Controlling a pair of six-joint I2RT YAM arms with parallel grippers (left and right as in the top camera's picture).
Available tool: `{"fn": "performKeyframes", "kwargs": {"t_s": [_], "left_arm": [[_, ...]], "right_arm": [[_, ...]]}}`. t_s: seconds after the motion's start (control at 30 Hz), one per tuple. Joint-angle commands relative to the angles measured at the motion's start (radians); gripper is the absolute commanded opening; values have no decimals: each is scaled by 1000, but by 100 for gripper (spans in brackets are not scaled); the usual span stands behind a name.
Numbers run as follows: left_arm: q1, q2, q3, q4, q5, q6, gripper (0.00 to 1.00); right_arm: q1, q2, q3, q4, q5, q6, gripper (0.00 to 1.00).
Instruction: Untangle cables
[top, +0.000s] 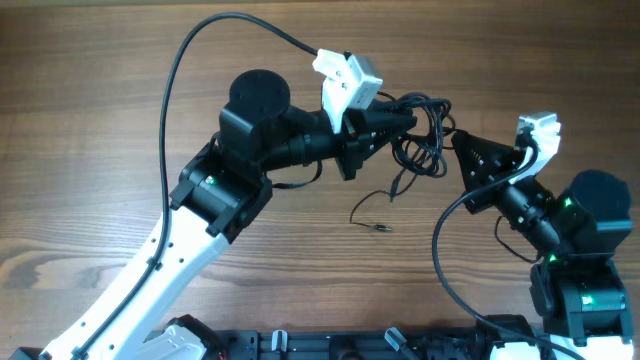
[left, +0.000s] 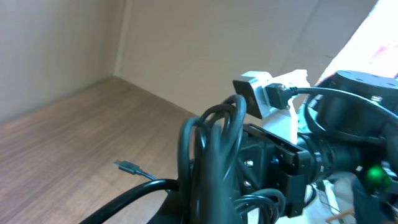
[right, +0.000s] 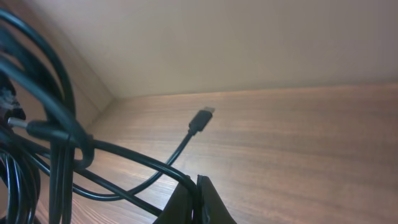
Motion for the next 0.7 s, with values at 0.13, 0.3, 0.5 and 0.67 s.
{"fn": "performKeyframes", "kwargs": {"t_s": [0.13,0.3,0.5,0.67], "left_arm": [[12,-32,13,26,-125,12,4],[12,-32,13,18,-125,13,4],[10,-32,13,-2,-113,13,4],[-17,-32,13,-16,-109,13,4]], "right_arm": [[-18,7,-3,-40,129,182,4],[-18,7,-3,-21,57,105,87],[-18,7,-3,138,-161,-8,87],[-18,7,-3,197,-159,-32,83]]}}
